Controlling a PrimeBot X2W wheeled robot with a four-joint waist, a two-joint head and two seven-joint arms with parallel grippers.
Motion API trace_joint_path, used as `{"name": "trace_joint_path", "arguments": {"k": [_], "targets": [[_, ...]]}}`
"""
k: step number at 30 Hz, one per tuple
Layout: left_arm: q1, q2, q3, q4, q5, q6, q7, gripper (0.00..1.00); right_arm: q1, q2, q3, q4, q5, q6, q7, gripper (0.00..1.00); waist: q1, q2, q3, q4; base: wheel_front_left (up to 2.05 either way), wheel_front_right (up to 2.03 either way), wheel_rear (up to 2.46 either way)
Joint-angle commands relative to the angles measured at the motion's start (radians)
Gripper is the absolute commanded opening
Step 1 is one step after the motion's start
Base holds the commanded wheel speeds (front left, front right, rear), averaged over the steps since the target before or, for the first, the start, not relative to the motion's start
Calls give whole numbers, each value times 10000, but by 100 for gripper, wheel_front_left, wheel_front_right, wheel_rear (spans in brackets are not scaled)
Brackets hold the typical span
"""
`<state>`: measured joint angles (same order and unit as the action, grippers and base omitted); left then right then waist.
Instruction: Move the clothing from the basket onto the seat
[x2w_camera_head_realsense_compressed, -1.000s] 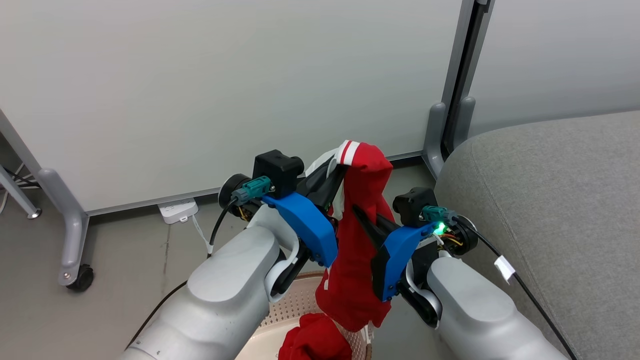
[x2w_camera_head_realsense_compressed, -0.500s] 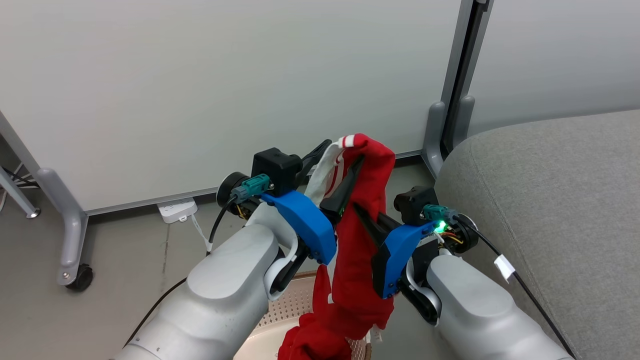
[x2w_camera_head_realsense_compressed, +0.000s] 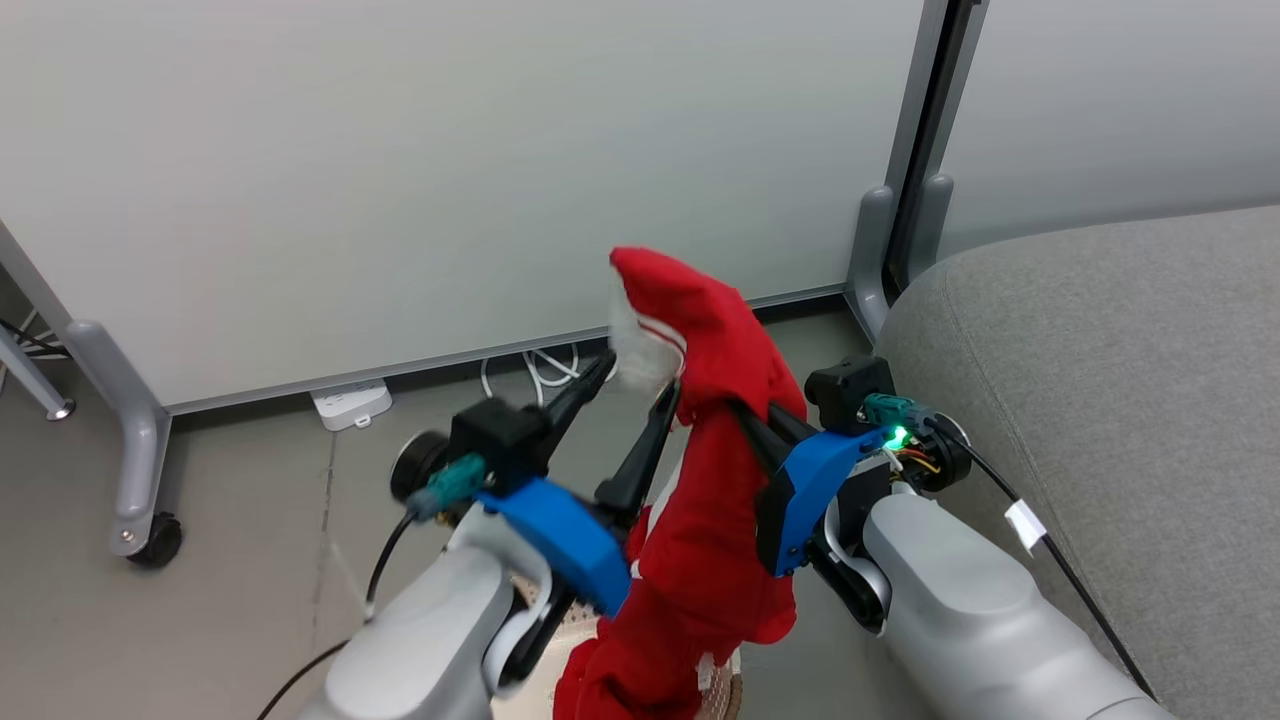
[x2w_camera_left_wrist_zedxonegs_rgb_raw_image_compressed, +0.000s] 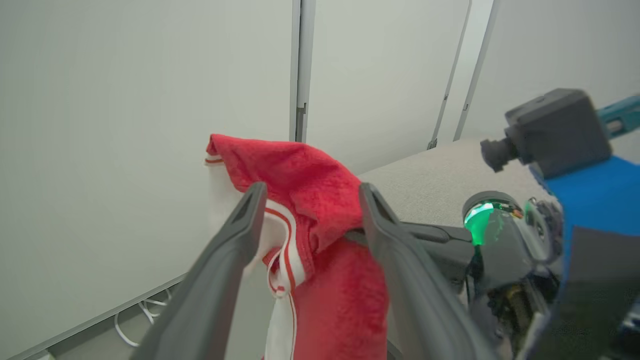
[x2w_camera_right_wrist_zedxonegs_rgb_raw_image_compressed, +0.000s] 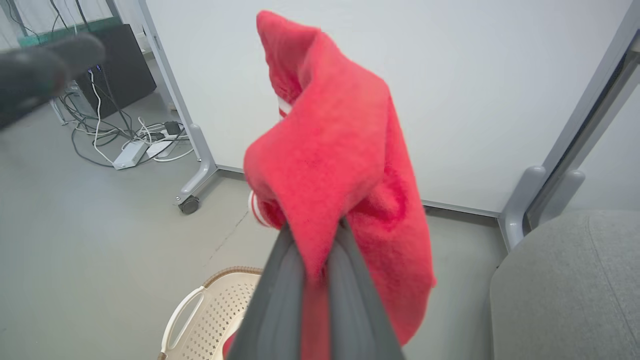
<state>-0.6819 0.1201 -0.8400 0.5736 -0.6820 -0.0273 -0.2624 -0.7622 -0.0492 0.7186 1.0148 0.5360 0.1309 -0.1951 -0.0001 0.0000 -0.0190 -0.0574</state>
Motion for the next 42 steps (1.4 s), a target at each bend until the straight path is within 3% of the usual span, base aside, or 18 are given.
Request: {"name": "trace_joint_path", "arguments": {"k": [1, 10, 18, 34, 42], "targets": [[617, 214, 357, -455, 403, 31, -32, 100, -264, -20, -37, 60, 36, -3, -116, 0, 1, 0, 61, -7, 0, 0, 0], [3390, 614, 2364, -2344, 2130, -165, -34, 100, -349, -20, -158, 360, -51, -3, -326, 0, 1, 0, 194, -4, 0, 0, 0], [4725, 391, 3704, -2732, 2947, -376, -35, 100, -339, -79, -343, 638, -67, -3, -449, 0, 1, 0, 171, 143, 0, 0, 0], [4946, -203, 4624, -2614, 3867, -885, -35, 100, -271, -48, -283, 724, -10, -3, -521, 0, 1, 0, 206, -112, 0, 0, 0], [4868, -289, 4731, -2651, 4092, -979, -36, 100, -428, -28, -208, 757, 11, -3, -510, 0, 1, 0, 294, -1299, 0, 0, 0]]}}
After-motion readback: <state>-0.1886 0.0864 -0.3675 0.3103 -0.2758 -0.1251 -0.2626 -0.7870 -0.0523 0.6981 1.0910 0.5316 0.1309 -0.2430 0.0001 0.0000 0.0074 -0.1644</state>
